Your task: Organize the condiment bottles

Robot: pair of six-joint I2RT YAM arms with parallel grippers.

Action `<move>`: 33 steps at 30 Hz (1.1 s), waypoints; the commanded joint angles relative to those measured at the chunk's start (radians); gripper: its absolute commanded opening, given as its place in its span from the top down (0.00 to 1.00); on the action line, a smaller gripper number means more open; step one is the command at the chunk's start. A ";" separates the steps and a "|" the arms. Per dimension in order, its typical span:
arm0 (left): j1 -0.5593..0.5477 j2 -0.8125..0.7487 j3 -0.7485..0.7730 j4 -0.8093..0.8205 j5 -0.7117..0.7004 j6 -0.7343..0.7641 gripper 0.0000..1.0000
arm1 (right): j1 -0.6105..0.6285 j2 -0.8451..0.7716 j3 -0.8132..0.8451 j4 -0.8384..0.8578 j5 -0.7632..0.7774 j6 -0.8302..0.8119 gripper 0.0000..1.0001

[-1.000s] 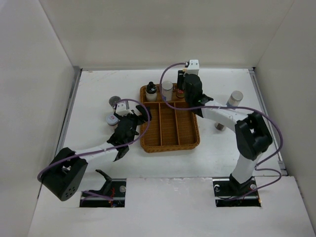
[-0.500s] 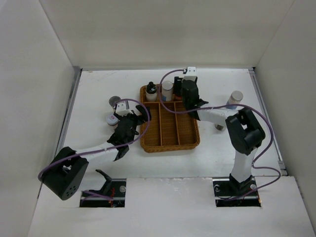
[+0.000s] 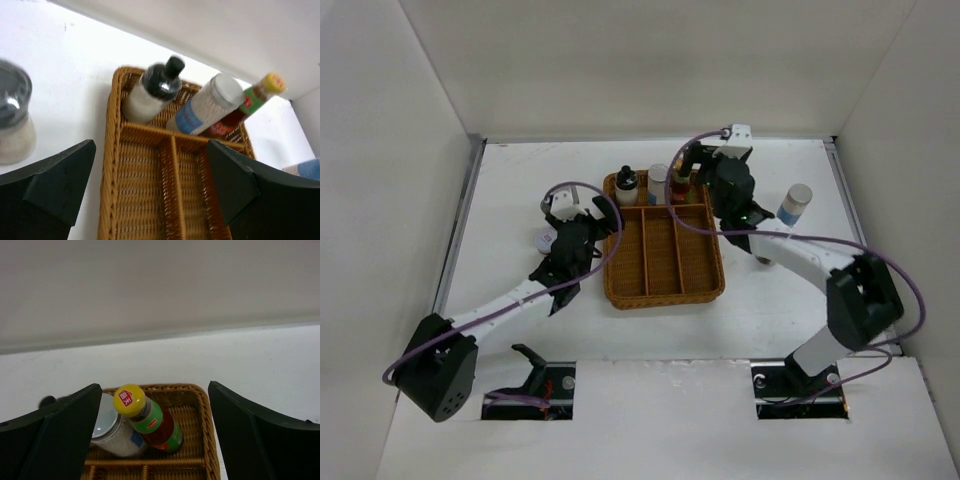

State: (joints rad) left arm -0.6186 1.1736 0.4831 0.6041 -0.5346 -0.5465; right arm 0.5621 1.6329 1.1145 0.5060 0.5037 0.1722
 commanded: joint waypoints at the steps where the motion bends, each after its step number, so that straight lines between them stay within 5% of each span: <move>1: 0.036 -0.054 0.191 -0.253 -0.038 0.013 0.05 | -0.001 -0.175 -0.042 -0.047 0.002 0.079 0.06; 7: 0.187 -0.016 0.327 -0.549 -0.034 0.008 0.09 | 0.092 -0.392 -0.275 -0.092 0.004 0.291 0.06; 13: 0.292 0.102 0.374 -0.595 -0.033 0.051 0.09 | 0.202 -0.493 -0.430 -0.083 -0.004 0.300 0.00; 23: 0.366 0.288 0.477 -0.632 -0.010 0.103 0.09 | 0.218 -0.507 -0.492 -0.050 -0.056 0.299 0.00; 29: 0.368 0.311 0.491 -0.564 -0.016 0.126 0.50 | 0.218 -0.490 -0.496 -0.035 -0.065 0.294 0.00; 33: 0.342 0.180 0.453 -0.454 -0.068 0.131 0.58 | 0.218 -0.495 -0.504 -0.024 -0.065 0.294 0.00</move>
State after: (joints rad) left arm -0.2581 1.4883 0.9211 -0.0067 -0.5507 -0.4374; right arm 0.7738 1.1507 0.6205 0.4145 0.4519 0.4606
